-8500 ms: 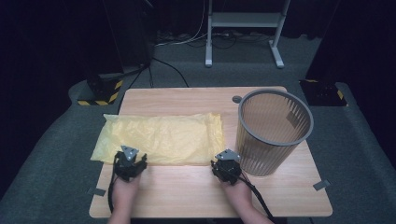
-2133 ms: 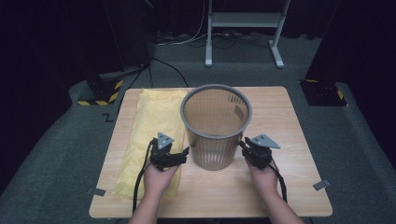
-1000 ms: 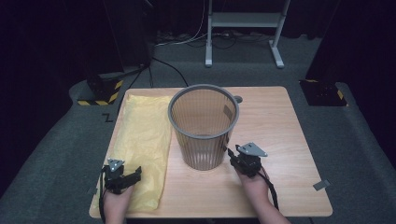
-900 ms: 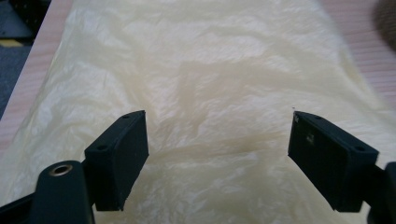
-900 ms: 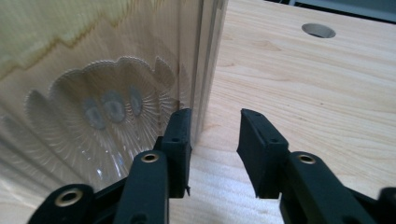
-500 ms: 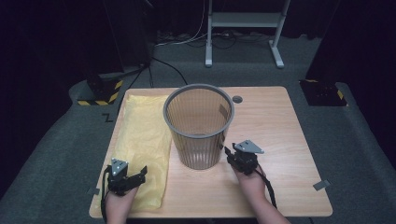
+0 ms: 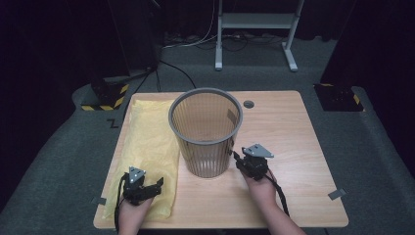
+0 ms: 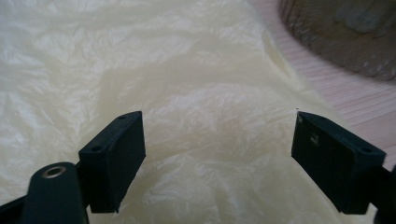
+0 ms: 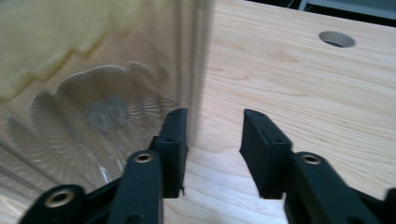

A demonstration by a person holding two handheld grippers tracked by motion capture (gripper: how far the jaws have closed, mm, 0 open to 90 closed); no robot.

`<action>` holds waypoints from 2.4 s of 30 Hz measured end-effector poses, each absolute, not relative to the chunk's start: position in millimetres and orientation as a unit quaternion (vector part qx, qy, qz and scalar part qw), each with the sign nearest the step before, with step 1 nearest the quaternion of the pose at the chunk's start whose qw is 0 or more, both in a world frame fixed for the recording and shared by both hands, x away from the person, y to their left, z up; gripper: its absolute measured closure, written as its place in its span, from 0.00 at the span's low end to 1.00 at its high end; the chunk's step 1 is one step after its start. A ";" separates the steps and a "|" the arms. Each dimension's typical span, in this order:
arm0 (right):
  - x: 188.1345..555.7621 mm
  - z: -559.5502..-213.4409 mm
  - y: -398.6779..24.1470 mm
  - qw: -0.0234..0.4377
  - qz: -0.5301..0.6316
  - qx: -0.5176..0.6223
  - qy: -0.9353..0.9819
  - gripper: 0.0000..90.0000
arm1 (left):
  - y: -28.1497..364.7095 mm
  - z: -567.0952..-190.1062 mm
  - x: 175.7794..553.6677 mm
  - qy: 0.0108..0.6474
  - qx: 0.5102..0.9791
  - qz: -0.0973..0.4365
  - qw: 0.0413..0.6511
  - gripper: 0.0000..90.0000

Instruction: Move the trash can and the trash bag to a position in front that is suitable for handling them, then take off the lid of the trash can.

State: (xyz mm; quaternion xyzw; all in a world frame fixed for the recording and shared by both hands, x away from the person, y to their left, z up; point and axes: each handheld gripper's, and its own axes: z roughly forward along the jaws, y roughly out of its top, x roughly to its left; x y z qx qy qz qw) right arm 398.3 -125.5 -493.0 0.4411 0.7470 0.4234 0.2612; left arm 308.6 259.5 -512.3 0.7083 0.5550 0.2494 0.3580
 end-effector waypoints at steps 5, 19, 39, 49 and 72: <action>401.9 -489.7 -165.5 0.233 0.392 0.485 0.746 0.55 | 273.9 -490.9 299.7 0.552 0.701 0.286 0.350 0.21; 419.1 -497.5 -214.7 0.130 0.233 0.573 0.775 0.39 | 284.5 -527.6 311.5 0.572 0.721 0.243 0.305 0.16; 463.2 -487.5 -179.4 0.017 0.007 0.614 0.789 0.28 | 282.7 -529.0 311.2 0.572 0.722 0.243 0.305 0.11; 472.1 -479.7 -172.8 -0.016 -0.029 0.644 0.765 0.41 | 282.0 -529.4 311.1 0.569 0.723 0.243 0.307 0.10; 464.2 -410.1 -167.1 -0.032 0.010 0.655 0.755 0.48 | 279.9 -529.3 309.4 0.561 0.728 0.246 0.307 0.10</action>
